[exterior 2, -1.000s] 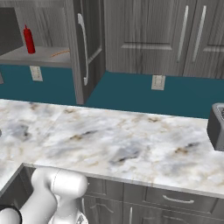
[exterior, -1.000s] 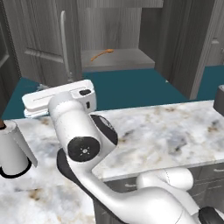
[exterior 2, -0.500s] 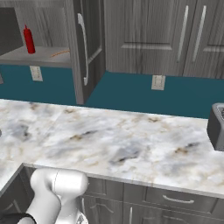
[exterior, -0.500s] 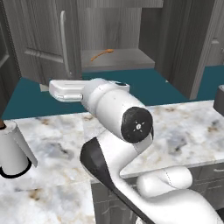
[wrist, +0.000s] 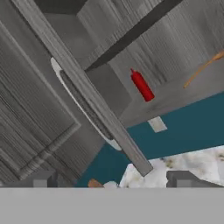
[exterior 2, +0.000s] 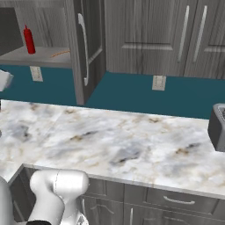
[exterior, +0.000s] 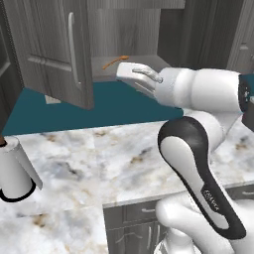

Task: The dining table condiment station is running low on ketchup. Refill the condiment station by opening the cabinet and taking the ketchup from the cabinet and placing it on the dining table.

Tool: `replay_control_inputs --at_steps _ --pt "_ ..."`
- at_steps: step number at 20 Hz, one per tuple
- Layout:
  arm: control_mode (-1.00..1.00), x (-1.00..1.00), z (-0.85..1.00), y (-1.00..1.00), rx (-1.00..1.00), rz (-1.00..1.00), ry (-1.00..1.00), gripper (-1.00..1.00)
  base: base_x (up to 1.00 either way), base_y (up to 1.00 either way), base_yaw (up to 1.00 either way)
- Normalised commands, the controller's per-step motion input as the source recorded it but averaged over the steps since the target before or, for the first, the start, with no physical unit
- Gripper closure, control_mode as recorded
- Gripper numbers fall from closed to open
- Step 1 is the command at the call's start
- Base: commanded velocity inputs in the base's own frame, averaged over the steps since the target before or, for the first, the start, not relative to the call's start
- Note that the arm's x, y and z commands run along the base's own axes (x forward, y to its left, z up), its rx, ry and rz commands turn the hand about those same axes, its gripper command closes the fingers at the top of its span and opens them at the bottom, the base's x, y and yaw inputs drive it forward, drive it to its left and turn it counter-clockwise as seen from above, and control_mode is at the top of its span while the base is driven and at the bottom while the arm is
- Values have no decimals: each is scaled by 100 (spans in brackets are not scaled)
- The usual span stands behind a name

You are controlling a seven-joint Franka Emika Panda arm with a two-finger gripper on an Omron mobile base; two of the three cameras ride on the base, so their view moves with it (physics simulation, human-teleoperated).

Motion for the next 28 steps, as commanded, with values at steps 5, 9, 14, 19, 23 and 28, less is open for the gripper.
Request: replay_control_inputs --at_steps 5,9,14,19,23,28 --pt "-100 7 0 -14 15 16 17 -100 0 0 0" --pt "-100 32 -3 2 0 0 1 -100 0 0 0" --pt "-100 41 0 -29 4 0 2 -100 0 0 0" --pt "-100 61 2 -13 6 0 11 -100 0 0 0" --pt "-100 51 0 0 4 0 15 -100 0 0 0" --pt "-100 52 0 2 0 0 13 -100 0 0 0"
